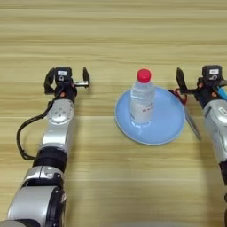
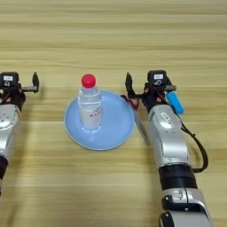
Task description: Move the objects on the table
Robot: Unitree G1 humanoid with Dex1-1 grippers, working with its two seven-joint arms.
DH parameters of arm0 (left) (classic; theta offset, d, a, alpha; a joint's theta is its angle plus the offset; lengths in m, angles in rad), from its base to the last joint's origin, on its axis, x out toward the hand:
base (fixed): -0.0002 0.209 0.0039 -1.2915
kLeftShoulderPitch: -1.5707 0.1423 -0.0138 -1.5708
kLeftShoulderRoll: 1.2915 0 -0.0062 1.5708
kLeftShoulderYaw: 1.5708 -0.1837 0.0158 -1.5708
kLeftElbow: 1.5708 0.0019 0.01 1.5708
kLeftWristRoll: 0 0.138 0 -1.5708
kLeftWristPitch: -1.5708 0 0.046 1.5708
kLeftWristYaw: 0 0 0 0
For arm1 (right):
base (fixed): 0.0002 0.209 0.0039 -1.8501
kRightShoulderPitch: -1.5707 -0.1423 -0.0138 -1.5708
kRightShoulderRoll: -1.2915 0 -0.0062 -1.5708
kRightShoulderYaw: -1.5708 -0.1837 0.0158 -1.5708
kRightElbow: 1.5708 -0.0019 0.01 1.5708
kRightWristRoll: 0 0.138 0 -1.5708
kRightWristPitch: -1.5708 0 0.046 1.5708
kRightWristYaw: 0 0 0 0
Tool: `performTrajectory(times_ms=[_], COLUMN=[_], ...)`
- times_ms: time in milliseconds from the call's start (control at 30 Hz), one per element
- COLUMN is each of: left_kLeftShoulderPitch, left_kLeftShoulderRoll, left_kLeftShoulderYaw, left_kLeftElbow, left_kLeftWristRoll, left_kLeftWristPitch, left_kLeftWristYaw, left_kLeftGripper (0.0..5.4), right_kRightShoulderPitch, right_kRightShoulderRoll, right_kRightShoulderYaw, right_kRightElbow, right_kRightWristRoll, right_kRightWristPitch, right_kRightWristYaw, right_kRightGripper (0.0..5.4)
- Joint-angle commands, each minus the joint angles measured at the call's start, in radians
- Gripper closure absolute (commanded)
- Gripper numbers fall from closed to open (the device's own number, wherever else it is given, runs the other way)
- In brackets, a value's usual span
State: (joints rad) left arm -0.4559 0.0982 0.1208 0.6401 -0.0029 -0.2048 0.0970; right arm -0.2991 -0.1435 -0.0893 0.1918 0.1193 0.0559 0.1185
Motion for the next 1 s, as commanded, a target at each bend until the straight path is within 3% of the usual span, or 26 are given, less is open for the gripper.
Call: performTrajectory(times_ms=[33, 233, 433, 533, 667, 1000], left_kLeftShoulderPitch=[-0.017, -0.017, -0.018, -0.018, -0.017, -0.014], left_kLeftShoulderRoll=[-0.001, -0.008, -0.012, -0.012, -0.012, -0.009], left_kLeftShoulderYaw=[-0.001, -0.004, -0.008, -0.009, -0.01, -0.012], left_kLeftElbow=[0.004, -0.003, -0.008, -0.01, -0.013, -0.02], left_kLeftWristRoll=[0.006, 0.008, 0.009, 0.01, 0.009, 0.01], left_kLeftWristPitch=[0.0, -0.001, -0.004, -0.005, -0.005, -0.003], left_kLeftWristYaw=[0.01, 0.022, 0.033, 0.038, 0.041, 0.04], left_kLeftGripper=[0.03, 0.03, 0.03, 0.03, 0.03, 0.03], right_kRightShoulderPitch=[0.066, 0.187, 0.283, 0.304, 0.322, 0.338], right_kRightShoulderRoll=[-0.009, -0.058, -0.172, -0.228, -0.261, -0.271], right_kRightShoulderYaw=[0.014, 0.015, 0.038, 0.04, 0.043, 0.126], right_kRightElbow=[-0.093, -0.232, -0.418, -0.483, -0.532, -0.589], right_kRightWristRoll=[-0.002, 0.013, 0.01, 0.016, 0.06, 0.118], right_kRightWristPitch=[0.033, 0.098, 0.2, 0.25, 0.311, 0.366], right_kRightWristYaw=[0.021, 0.086, 0.209, 0.263, 0.325, 0.432], right_kRightGripper=[0.0, 0.0, 0.0, 0.0, 0.0, 0.0])
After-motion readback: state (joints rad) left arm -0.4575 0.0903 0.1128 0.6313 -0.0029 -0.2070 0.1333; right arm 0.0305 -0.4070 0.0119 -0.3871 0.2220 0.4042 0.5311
